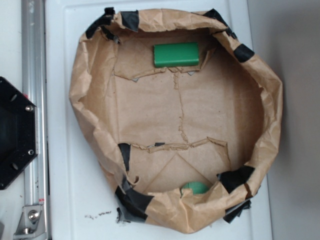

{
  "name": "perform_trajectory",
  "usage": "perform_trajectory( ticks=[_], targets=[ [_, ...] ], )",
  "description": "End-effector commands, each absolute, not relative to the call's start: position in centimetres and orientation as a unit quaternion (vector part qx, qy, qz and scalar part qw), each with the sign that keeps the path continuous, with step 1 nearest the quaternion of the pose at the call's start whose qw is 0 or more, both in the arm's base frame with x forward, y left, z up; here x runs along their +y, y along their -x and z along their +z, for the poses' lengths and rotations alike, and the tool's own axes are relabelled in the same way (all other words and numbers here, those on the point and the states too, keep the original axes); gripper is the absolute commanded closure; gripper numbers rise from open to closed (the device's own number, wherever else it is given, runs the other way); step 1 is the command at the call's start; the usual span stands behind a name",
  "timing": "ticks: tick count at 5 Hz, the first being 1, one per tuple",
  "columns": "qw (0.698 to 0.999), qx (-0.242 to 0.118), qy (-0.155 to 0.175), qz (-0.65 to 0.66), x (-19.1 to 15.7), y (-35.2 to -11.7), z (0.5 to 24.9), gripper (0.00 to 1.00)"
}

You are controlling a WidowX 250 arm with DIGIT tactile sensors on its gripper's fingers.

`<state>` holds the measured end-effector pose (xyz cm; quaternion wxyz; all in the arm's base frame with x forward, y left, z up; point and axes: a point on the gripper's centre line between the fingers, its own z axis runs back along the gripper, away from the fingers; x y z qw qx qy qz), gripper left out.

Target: Grab the green block.

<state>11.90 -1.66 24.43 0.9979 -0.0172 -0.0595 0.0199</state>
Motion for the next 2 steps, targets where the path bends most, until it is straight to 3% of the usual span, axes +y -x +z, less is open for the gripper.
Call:
perform_trajectory(
  ticks=[1, 2],
  targets=[
    [0.998, -0.060, 0.017, 0.020, -1.7, -11.9, 24.4, 0.00],
    [0.990, -0.087, -0.022, -0.107, 1.4, -16.1, 22.6, 0.00]
  ],
)
